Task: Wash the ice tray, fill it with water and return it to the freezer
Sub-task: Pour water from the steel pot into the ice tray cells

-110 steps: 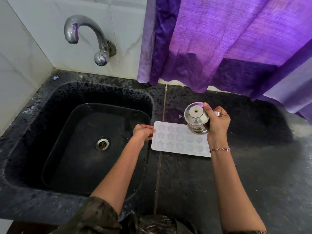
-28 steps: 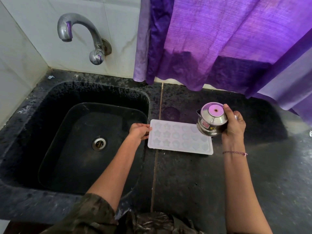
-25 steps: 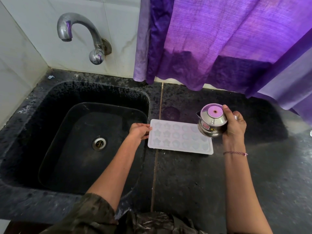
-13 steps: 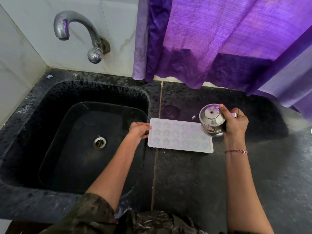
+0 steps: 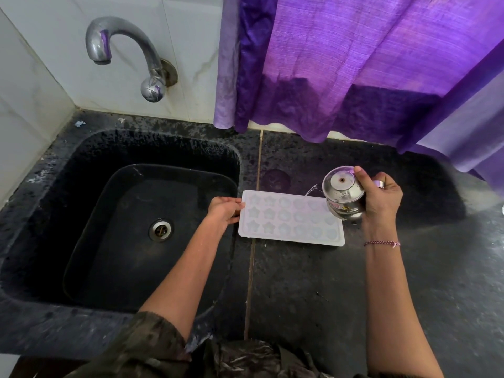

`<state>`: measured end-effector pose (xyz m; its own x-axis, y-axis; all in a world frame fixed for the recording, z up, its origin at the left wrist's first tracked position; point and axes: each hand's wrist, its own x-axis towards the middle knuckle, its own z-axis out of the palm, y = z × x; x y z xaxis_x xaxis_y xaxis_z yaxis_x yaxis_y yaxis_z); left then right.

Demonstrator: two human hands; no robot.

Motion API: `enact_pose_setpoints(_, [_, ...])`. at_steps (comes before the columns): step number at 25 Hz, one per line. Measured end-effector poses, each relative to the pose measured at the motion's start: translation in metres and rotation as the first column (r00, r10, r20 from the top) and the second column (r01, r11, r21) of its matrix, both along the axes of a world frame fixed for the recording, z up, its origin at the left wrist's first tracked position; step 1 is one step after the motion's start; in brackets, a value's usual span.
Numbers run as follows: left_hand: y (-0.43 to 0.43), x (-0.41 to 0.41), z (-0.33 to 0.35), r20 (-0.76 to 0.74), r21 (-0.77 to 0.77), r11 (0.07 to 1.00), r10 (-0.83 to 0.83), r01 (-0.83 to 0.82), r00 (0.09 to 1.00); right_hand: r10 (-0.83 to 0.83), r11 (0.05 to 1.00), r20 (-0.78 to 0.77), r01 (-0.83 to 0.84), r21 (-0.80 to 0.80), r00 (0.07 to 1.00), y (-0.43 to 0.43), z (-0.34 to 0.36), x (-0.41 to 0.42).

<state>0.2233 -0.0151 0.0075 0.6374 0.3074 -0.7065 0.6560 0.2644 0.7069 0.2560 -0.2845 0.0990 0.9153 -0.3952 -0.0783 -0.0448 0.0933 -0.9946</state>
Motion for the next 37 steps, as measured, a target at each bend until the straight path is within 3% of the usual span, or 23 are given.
enact_pose_setpoints(9, [-0.002, -0.001, 0.0, 0.004, 0.014, 1.0, 0.001, -0.001, 1.0, 0.004, 0.998, -0.002, -0.003, 0.066, 1.0, 0.0, 0.002, -0.002])
enact_pose_setpoints(24, [-0.011, -0.007, 0.012, -0.011, 0.112, 0.992, 0.053, -0.052, 0.999, -0.107, 0.917, 0.015, 0.092, 0.387, 0.994, -0.016, 0.02, -0.016])
enact_pose_setpoints(37, [-0.011, -0.008, 0.002, -0.016, 0.222, 0.972, -0.074, 0.076, 0.997, -0.212, 0.914, 0.085, 0.167, 0.369, 0.974, -0.014, 0.035, -0.025])
